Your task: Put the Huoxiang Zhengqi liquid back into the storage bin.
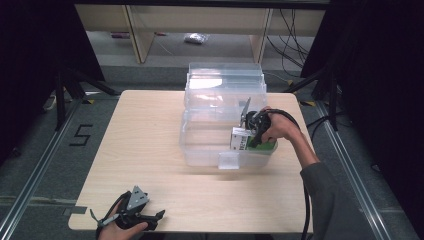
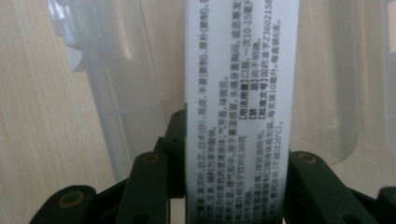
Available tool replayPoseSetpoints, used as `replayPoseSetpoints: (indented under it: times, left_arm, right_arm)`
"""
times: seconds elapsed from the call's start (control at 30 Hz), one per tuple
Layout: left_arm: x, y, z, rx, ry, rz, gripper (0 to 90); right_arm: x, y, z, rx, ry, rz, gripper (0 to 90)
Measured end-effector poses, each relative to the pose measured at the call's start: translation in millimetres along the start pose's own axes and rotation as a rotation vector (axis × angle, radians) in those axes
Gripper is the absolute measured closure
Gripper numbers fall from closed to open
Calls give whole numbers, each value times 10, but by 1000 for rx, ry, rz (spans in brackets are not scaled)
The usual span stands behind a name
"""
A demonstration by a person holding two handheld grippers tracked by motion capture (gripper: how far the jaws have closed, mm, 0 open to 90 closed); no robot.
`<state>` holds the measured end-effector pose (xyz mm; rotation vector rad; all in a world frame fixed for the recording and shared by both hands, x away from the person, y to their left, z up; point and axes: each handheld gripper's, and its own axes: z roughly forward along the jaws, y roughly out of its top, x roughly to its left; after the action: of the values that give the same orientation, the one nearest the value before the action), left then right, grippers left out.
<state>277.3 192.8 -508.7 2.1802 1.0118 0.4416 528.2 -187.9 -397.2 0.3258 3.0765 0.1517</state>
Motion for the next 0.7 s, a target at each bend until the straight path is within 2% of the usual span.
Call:
replayPoseSetpoints:
  times: [0.03, 0.07, 0.13, 0.23, 0.3, 0.33, 0.37, 0.43, 0.47, 0.5, 0.53, 0.57, 0.67, 0.7]
  left_arm:
    - [-4, -1, 4, -4, 3, -4, 166]
    - [-4, -1, 4, -4, 3, -4, 166]
    - [-3, 2, -2, 6, 2, -2, 166]
    - [-3, -1, 1, -1, 2, 0, 166]
    - [-3, -1, 2, -1, 1, 0, 166]
    - [-2, -1, 1, -1, 2, 0, 166]
    - [-1, -1, 2, -1, 2, 0, 166]
    - [-3, 2, -3, 7, 2, 0, 166]
    - [-3, 2, -2, 7, 1, 0, 167]
    - [-2, 2, -2, 8, 1, 1, 166]
    - [-1, 3, -6, 10, -1, 2, 166]
    - [-1, 3, -6, 9, -1, 2, 167]
    - [-3, 1, -4, 9, -1, 0, 166]
    - [0, 2, -5, 10, 0, 2, 167]
  right_arm:
    - [-13, 3, 2, 0, -9, -17, 643]
    - [-1, 5, 6, 10, -5, 5, 643]
    - [-6, 10, 20, 9, 3, -13, 643]
    - [10, 17, 37, 15, 0, 6, 641]
    - [-27, 25, 72, -9, 12, -62, 641]
    - [-4, 21, 70, 11, 8, -20, 641]
    - [-6, 19, 77, 24, 16, -9, 640]
    - [-1, 20, 98, 33, 15, -5, 640]
    - [-11, 20, 115, 26, 29, -19, 639]
    - [0, 17, 121, 27, 31, -4, 638]
    - [-23, 18, 134, 18, 28, -41, 637]
    - [0, 8, 140, 31, 34, 3, 637]
    - [-8, -2, 181, 21, 41, -15, 631]
    - [2, -2, 176, 39, 34, 6, 631]
